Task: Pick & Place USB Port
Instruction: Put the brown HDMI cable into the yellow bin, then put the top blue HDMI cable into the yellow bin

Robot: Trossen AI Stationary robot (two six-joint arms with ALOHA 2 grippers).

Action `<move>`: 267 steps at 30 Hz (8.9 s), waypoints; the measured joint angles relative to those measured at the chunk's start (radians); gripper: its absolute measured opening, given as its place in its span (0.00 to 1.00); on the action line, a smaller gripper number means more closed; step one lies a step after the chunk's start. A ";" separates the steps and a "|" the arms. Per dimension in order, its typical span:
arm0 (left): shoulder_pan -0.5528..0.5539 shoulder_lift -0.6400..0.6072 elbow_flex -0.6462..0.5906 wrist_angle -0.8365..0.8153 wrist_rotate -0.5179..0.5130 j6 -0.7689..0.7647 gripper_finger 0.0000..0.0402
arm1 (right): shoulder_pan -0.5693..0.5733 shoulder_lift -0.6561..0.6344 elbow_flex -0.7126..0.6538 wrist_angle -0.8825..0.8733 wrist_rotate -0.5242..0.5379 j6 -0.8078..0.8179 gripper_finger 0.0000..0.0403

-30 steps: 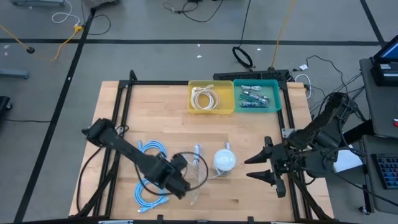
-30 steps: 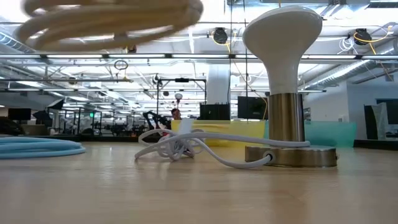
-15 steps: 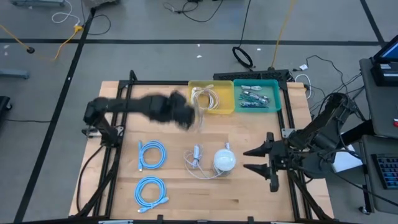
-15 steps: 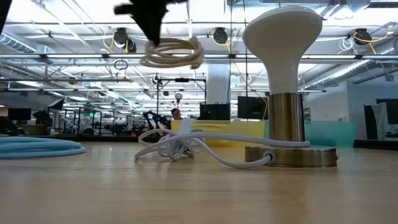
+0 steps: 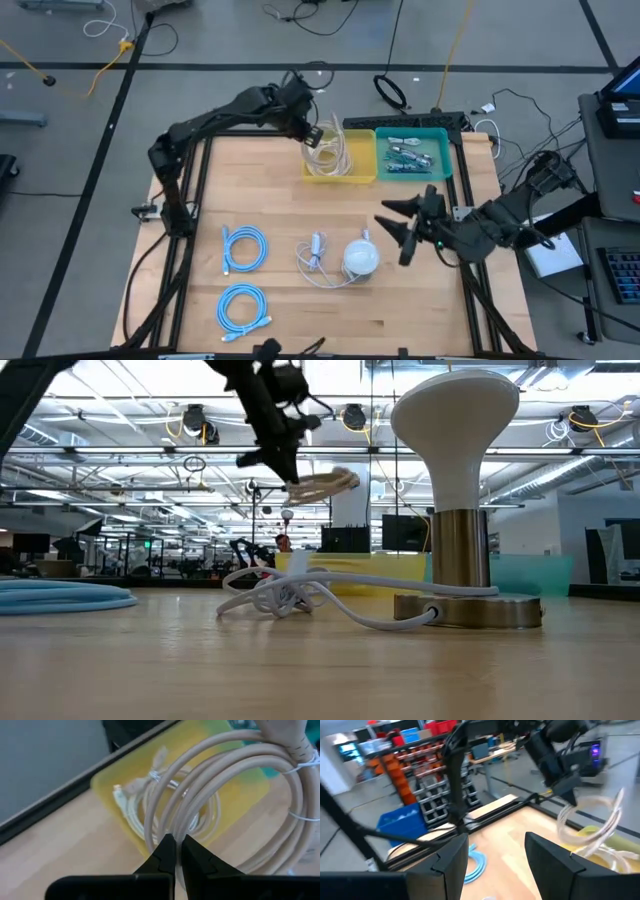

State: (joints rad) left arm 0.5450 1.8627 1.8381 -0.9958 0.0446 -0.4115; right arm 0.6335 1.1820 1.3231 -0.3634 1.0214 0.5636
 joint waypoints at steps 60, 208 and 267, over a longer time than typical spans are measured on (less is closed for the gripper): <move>-0.006 0.263 0.000 0.179 -0.045 0.079 0.09 | -0.176 0.065 0.000 0.111 -0.109 -0.034 0.47; -0.246 -0.555 -1.025 0.687 -0.112 -0.452 0.04 | -0.283 0.109 0.000 0.226 -0.241 -0.085 0.47; 0.005 0.277 0.087 0.129 0.044 -0.078 0.11 | -0.193 0.109 0.000 0.218 -0.233 -0.086 0.47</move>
State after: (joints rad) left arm 0.5504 2.1396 1.9251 -0.8669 0.0889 -0.4894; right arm 0.4400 1.2911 1.3228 -0.1459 0.7883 0.4780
